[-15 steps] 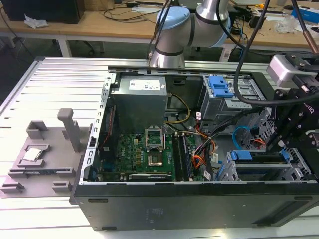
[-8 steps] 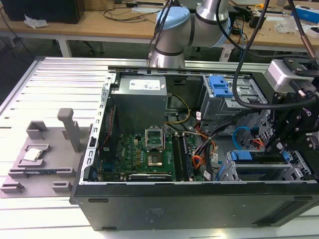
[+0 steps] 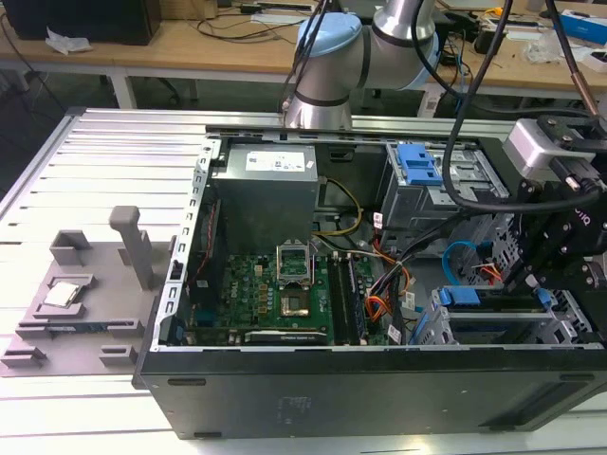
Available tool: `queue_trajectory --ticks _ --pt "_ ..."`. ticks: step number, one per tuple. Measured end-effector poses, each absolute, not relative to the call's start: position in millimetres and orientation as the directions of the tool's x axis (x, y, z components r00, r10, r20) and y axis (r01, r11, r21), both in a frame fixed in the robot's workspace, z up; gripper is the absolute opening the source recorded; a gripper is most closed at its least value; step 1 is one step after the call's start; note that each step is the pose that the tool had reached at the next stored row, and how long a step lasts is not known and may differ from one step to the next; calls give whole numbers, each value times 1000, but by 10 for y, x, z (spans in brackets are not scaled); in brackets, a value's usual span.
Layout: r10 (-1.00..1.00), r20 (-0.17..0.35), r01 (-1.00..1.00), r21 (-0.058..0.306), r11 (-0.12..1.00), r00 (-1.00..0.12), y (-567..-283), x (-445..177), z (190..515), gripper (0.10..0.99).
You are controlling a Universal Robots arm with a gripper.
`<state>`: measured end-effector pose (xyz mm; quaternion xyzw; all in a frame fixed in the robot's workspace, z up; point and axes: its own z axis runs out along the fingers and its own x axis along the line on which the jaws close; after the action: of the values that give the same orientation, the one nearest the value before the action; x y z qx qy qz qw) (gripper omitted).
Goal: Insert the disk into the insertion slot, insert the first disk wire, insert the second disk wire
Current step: 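Insert the first disk wire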
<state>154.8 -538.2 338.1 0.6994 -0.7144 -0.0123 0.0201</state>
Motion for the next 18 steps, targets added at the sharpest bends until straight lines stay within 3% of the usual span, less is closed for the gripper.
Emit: queue_trajectory --ticks 9,11,12,18 --pt "-1000 11 -999 46 21 -21 -5381 1549 3334 165" --pt "-1000 9 -999 46 21 -21 -5381 1548 3322 176" --pt "-1000 10 -999 46 22 -21 -5381 1548 3329 239" --pt "-1000 11 -999 46 21 -21 -5381 1550 3437 239"
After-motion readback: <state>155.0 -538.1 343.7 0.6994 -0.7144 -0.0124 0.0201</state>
